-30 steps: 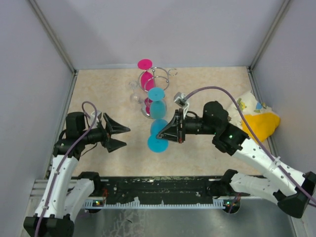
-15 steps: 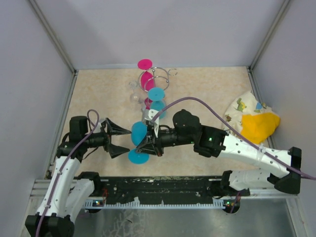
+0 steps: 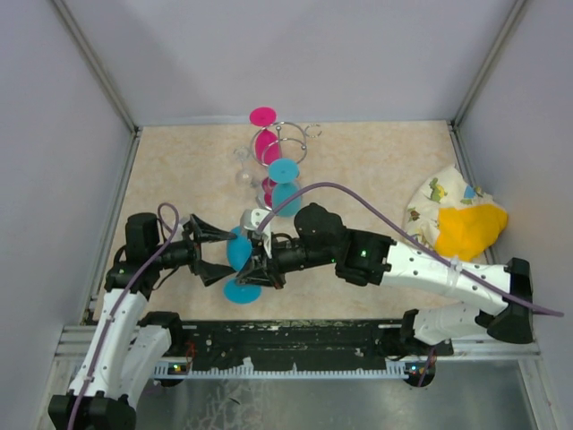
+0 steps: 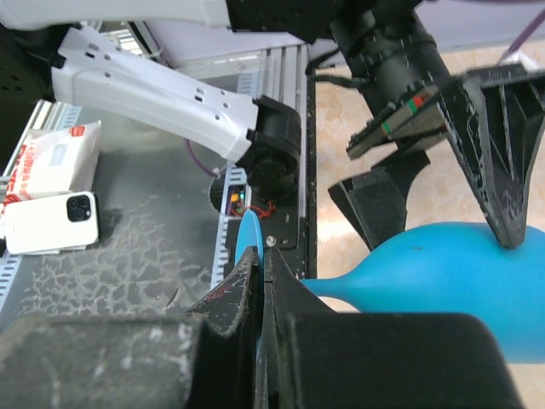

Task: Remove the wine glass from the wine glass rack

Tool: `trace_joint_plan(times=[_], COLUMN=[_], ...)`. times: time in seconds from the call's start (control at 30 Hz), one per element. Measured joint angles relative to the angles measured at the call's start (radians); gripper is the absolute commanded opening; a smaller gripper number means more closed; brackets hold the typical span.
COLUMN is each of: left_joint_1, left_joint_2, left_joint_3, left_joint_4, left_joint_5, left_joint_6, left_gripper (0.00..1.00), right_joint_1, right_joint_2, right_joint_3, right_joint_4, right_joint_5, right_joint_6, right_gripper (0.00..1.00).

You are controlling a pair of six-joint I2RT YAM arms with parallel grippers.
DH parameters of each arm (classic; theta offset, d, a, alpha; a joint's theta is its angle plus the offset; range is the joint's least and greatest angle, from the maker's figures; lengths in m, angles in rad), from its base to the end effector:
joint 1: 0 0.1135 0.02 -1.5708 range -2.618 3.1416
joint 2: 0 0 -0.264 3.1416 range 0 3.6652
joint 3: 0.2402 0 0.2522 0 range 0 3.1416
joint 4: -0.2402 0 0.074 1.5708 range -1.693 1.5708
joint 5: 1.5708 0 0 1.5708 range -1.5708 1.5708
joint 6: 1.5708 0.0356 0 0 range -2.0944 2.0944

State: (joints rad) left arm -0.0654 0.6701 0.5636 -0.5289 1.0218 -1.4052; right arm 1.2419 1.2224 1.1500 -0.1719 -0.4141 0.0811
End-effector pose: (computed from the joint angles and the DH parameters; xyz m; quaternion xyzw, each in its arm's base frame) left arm 0.1353 -0.0393 0.2561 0.3107 -0.7472 0.5875 0.0011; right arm 0.0775 0.2715 0.3780 -0.5287 0.5755 0.4980 0.3759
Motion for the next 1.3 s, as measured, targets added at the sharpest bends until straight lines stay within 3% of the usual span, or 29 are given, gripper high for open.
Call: trace_joint_plan(times=[0.5,0.8,1.0,1.1,1.2,1.23,1.3], left_joint_1=[-0.002,-0.013,-0.018,-0.018,-0.018,-0.019,-0.023], left_joint_2=[-0.016,-0.016,-0.016,-0.016,-0.016,-0.016,-0.016], left_joint_3=[-0.047,-0.053,-0.058,-0.058,-0.061,-0.064,-0.076], left_joint_4=[0.066,0.091,0.101,0.104,0.109,0.112,0.123], left_joint_5=[0.001,0.003,0.000,-0.002,-0.006,-0.006,-0.003], left_joint_6=[-0.038,-0.046,-0.050,-0.050,-0.052,-0.054,-0.057], left_gripper=[0.99,0.86,0.85,0.84,0.82,0.82,0.81], right_joint_1=[0.031,0.039,0.039,0.039,0.043,0.045,0.045], right_joint_2=[0.090,0.095,0.097,0.103,0.108,0.112,0.117], right_joint_3=[0.079,0.090,0.093,0.102,0.105,0.108,0.109], right_joint_4=[0.030,0.029,0.018,0.010,0.006,0.003,0.002], right_joint_5=[-0.073,-0.078,-0.075,-0.070,-0.061,-0.050,-0.027], right_joint_6=[-0.002,-0.003,-0.011,-0.012,-0.019,-0.024,-0.035], right_gripper=[0.00,0.00,0.00,0.07,0.28,0.39,0.72])
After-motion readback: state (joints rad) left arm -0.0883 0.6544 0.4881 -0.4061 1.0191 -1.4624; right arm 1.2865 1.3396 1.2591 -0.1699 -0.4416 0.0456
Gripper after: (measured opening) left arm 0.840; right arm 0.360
